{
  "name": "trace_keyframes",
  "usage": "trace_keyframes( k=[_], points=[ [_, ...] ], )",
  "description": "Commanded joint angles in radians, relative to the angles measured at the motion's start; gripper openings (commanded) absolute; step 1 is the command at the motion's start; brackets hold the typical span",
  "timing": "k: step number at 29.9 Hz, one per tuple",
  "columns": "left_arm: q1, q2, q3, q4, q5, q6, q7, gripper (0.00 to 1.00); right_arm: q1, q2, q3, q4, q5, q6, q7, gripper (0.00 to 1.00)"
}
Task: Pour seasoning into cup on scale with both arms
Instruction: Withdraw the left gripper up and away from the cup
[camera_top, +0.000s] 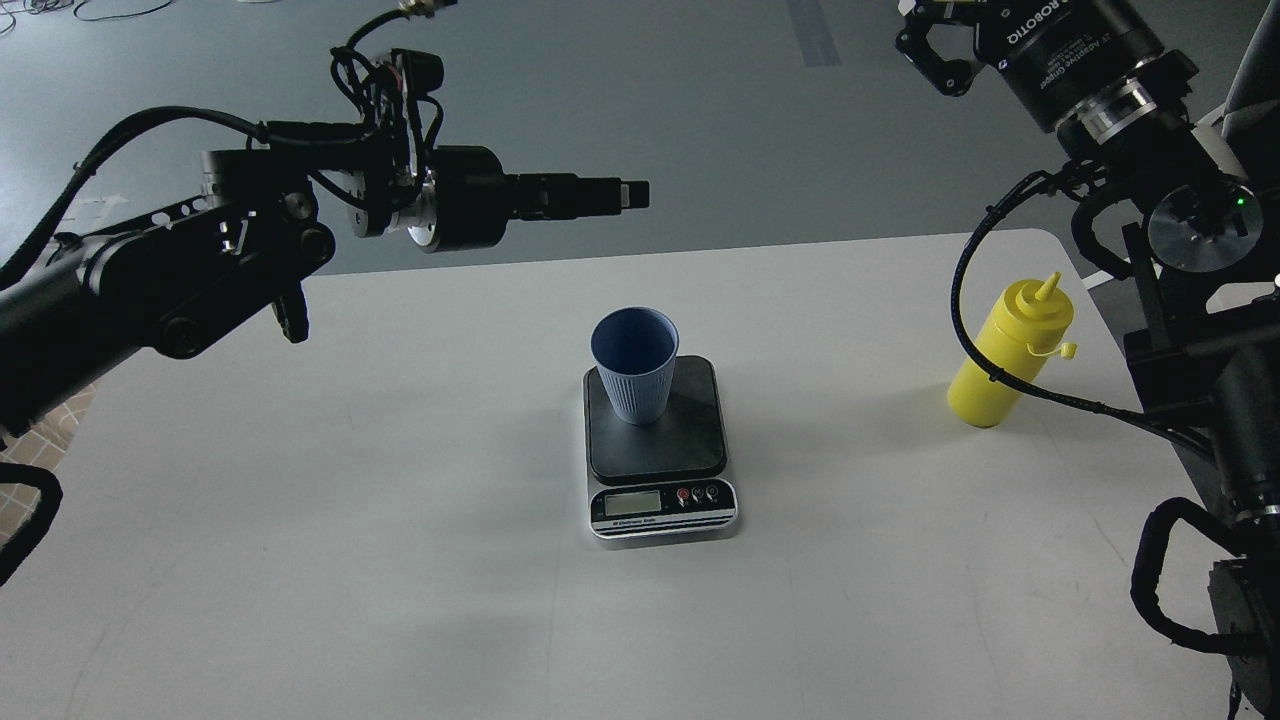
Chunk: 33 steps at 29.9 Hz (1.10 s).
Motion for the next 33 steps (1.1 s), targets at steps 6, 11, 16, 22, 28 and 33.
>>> trace_keyframes(
  k=[6, 11, 16, 22, 28, 33],
  points=[
    [0.049, 0.036, -0.249, 0.081, -0.541, 0.000, 0.006, 0.97, 0.003, 0.001, 0.003, -0.003, 0.000, 0.000, 0.000, 1.00],
    [0.073, 0.050, -0.267, 0.195, -0.860, 0.000, 0.005, 0.97, 0.005, -0.005, 0.005, -0.005, 0.000, 0.000, 0.000, 1.00],
    [0.153, 0.067, -0.296, 0.222, -1.073, 0.000, 0.005, 0.97, 0.005, -0.006, 0.003, -0.006, -0.002, 0.000, -0.002, 1.00],
    [0.319, 0.065, -0.474, 0.216, -1.103, 0.000, -0.001, 0.98, 0.003, -0.008, 0.002, -0.008, -0.002, 0.000, -0.002, 1.00],
    [0.428, 0.047, -0.580, 0.209, -1.104, 0.000, -0.004, 0.98, -0.010, -0.008, 0.002, -0.009, 0.000, 0.000, -0.005, 1.00],
    [0.457, 0.033, -0.588, 0.209, -1.106, 0.000, -0.006, 0.98, -0.021, -0.008, 0.000, -0.008, 0.002, 0.000, -0.006, 0.99]
  ],
)
